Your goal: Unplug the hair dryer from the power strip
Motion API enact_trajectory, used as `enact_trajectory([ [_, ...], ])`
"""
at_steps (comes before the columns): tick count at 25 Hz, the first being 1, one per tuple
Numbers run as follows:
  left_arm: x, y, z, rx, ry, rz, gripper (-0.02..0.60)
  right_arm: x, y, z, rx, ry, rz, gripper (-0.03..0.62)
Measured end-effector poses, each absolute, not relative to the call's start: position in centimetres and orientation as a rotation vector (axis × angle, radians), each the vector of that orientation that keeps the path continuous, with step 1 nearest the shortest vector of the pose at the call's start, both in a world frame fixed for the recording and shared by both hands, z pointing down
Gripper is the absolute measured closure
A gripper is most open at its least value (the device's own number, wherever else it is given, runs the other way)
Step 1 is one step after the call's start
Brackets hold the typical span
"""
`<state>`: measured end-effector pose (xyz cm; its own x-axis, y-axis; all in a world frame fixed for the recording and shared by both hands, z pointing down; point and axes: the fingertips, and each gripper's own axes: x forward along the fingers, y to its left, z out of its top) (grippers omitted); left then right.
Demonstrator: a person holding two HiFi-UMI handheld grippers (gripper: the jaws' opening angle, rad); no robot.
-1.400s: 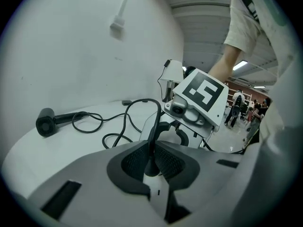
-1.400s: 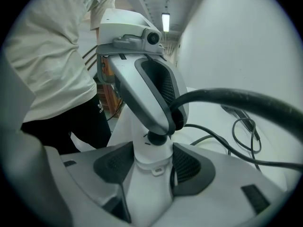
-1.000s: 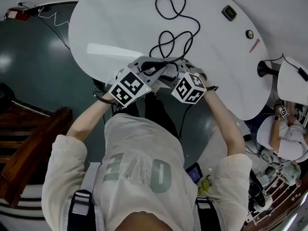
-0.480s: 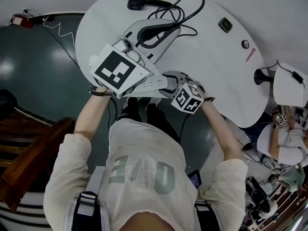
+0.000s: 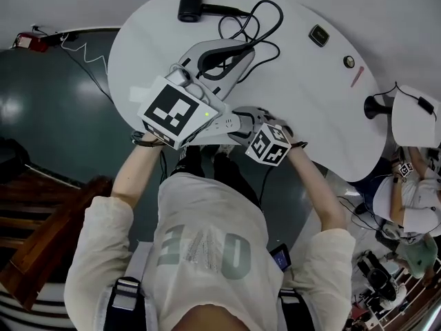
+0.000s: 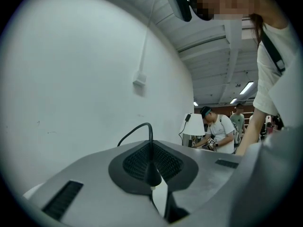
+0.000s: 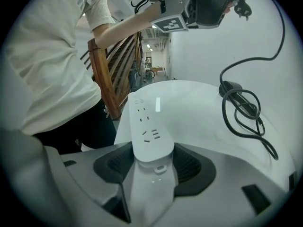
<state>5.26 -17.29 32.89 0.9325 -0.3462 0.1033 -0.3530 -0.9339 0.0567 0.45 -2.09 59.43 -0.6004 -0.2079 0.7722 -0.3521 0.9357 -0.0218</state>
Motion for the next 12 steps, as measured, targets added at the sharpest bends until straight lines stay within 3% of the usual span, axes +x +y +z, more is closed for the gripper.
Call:
enact_trajectory([
  [5, 6.4, -18.2, 40.3, 3.014, -0.592, 0.478, 0.56, 0.5, -2.2, 59.5, 0.409, -2.231, 0.223, 0.332],
  [12, 7.3, -16.3, 49.5, 2.846, -0.492, 0.672, 0.56, 0.4, -2.2, 59.5, 0.421, -2.247, 0.231, 0.33],
])
